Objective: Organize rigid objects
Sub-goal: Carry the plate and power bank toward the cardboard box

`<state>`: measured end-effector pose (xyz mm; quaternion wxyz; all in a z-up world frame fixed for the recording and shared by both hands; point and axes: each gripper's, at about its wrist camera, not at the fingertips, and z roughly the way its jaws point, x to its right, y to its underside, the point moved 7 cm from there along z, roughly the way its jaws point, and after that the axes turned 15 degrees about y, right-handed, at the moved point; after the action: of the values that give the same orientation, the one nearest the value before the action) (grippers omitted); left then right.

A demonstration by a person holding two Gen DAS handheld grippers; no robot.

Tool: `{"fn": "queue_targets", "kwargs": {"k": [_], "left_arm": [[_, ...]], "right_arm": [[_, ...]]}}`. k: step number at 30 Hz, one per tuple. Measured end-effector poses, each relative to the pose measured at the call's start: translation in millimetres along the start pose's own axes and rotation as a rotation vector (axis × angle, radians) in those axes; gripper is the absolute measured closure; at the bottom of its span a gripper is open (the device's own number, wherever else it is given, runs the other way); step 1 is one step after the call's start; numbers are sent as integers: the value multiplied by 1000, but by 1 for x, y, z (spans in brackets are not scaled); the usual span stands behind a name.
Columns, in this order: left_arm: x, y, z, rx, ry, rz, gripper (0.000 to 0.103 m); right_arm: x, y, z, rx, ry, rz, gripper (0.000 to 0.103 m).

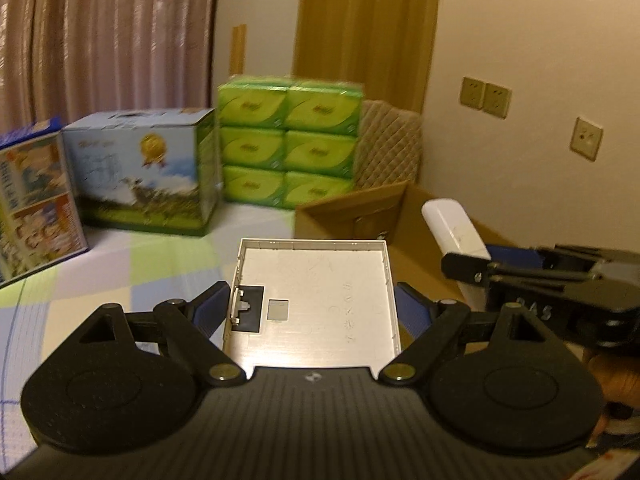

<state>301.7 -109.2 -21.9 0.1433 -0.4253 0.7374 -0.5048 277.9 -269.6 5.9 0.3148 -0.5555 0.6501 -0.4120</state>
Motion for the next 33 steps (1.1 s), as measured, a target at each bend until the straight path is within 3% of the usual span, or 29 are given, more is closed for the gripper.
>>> {"fn": "queue_targets", "kwargs": {"k": [10,18,30,33], "left_arm": [[47,-12,40,-9,88,53,18],[76,-13,69,-33,138,112,18],[80,-7,93,-43,227,45,18],[70,-9,91,-31,175,23,18]], "right_arm": [[62,6,7,-19,146,60,66],[94,25,17,-81,202,77,66],[118,34,26,-129,229,111,66],[118,35,28,-140,225,119,66]]}}
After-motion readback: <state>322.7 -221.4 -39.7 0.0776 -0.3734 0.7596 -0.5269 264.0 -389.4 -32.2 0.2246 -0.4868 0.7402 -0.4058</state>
